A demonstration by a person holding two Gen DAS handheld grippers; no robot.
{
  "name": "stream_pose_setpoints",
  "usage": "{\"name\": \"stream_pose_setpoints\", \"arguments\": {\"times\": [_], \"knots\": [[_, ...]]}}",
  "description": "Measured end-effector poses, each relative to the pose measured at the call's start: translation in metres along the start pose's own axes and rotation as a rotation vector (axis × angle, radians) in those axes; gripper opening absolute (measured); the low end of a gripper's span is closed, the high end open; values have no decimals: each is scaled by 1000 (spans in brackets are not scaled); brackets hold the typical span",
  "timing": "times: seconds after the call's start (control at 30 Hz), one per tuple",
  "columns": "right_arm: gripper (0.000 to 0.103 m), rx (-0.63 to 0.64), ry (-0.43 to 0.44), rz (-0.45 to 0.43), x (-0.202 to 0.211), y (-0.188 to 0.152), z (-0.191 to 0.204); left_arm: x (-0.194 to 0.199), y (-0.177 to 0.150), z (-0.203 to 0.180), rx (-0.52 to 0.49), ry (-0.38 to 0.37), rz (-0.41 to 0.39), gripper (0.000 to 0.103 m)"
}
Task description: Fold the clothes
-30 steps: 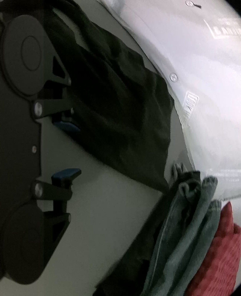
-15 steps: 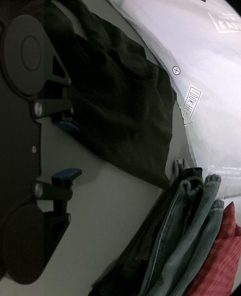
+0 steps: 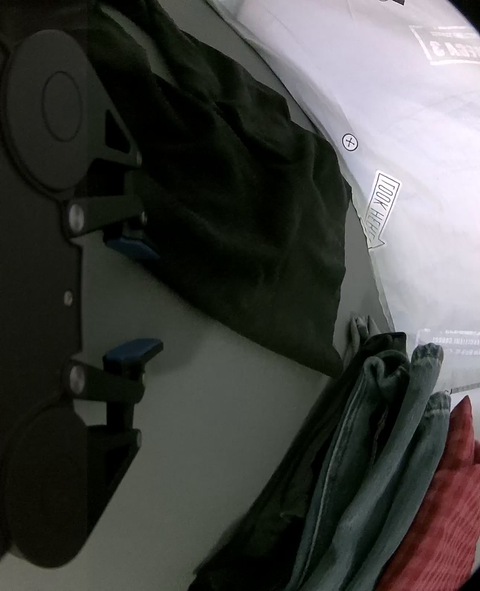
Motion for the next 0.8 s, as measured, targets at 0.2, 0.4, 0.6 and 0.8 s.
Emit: {"name": "stream_pose_setpoints", "arguments": {"times": [0.2, 0.4, 0.6, 0.8], "knots": [[50, 11, 10, 0, 0, -1, -1, 22, 1, 10, -100, 236, -100, 83], [58, 61, 1, -6, -2, -3, 6, 15, 17, 64, -90, 409, -99, 86], [56, 69, 10, -11, 0, -5, 5, 1, 24, 49, -104, 225, -76, 85], [57, 78, -1, -9, 1, -6, 8, -13, 7, -5, -125, -7, -9, 85]]}}
Point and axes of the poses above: each gripper's, at about its wrist camera, not at the fingertips, and x roughly against the way its jaws point, z to its left, y to its top, the point moved 3 cm from there along -x, roughly the way its jaws point, and after that the axes turned 3 degrees about -z, right-handed, at the moved point
